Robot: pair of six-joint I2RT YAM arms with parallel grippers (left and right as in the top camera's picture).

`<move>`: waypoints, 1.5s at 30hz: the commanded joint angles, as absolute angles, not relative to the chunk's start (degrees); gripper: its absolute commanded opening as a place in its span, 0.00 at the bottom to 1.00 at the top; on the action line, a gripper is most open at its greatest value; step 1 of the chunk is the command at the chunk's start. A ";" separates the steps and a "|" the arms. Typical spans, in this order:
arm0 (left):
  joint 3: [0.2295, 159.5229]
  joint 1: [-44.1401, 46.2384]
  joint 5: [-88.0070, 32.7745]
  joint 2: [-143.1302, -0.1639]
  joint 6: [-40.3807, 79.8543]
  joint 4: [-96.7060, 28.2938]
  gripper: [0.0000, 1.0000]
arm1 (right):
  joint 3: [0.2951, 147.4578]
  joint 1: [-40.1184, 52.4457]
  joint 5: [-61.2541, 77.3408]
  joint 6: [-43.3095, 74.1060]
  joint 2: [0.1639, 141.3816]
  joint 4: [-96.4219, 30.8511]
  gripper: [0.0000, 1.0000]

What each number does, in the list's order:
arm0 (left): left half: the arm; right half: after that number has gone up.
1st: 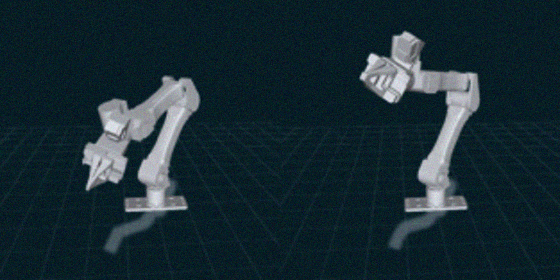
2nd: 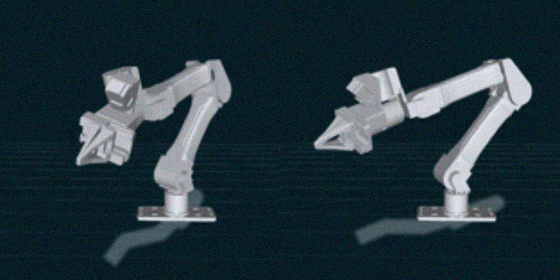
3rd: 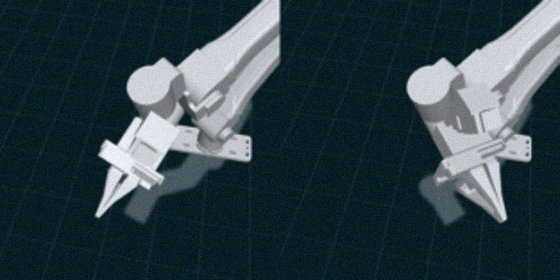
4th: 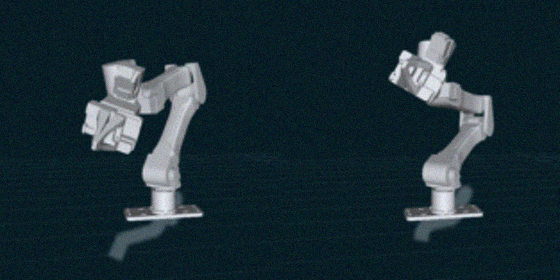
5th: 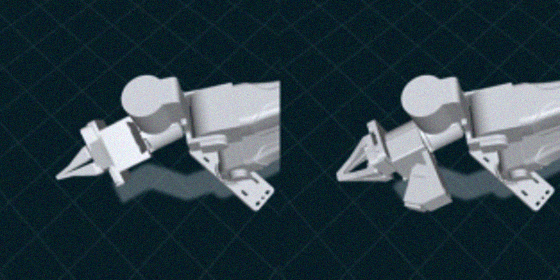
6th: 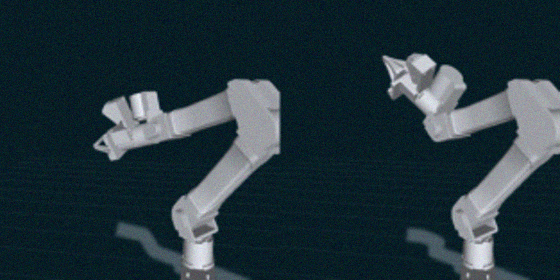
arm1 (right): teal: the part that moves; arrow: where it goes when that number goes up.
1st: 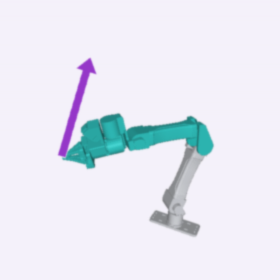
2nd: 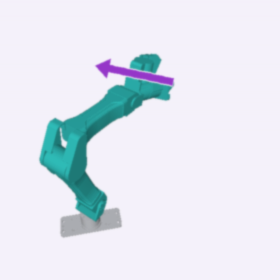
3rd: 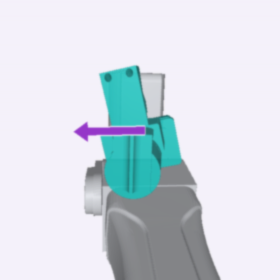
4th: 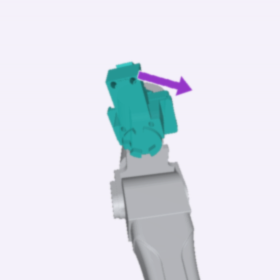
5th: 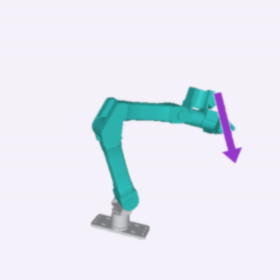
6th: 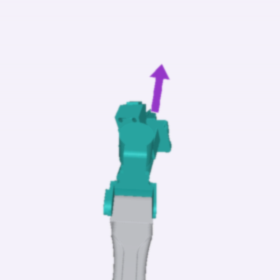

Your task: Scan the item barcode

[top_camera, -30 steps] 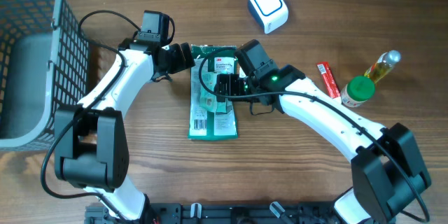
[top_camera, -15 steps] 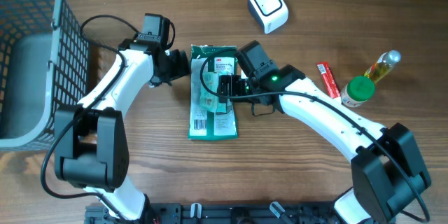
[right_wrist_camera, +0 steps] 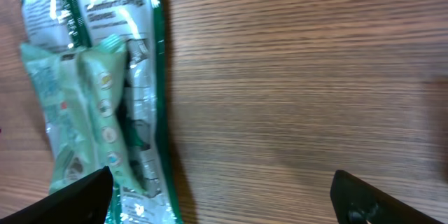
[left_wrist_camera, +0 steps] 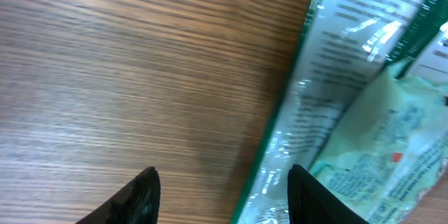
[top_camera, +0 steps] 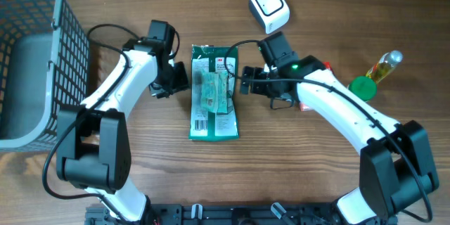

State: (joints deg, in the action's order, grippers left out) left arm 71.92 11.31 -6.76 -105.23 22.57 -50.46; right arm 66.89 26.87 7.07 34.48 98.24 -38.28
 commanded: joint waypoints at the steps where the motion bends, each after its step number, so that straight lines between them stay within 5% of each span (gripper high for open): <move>1: 69.43 13.43 -7.79 -105.78 22.57 -47.97 0.50 | 67.02 26.15 7.73 34.65 97.19 -39.13 1.00; 12: 67.77 16.53 -8.14 -103.37 22.70 -44.69 0.36 | 67.02 26.17 7.73 34.68 97.30 -39.11 1.00; 25: 68.10 17.19 -18.09 -103.35 22.74 -46.28 0.35 | 67.02 26.17 7.70 34.65 97.51 -39.11 1.00; 35: 67.31 20.05 -18.76 -106.96 24.45 -43.03 0.44 | 67.02 26.17 7.75 34.68 97.51 -39.11 0.99; 40: 64.18 20.40 -16.67 -108.81 26.17 -39.33 0.36 | 67.02 26.17 7.75 34.68 97.51 -39.11 1.00; 42: 63.55 20.40 -16.64 -108.88 26.13 -38.72 0.20 | 67.02 26.17 7.79 34.70 97.51 -39.13 1.00; 43: 63.55 20.40 -16.67 -108.88 26.11 -38.37 0.04 | 67.02 26.17 7.97 34.72 97.51 -38.85 1.00; 45: 63.61 20.40 -16.71 -108.84 25.69 -38.35 0.04 | 67.02 26.17 7.92 34.70 97.51 -37.47 1.00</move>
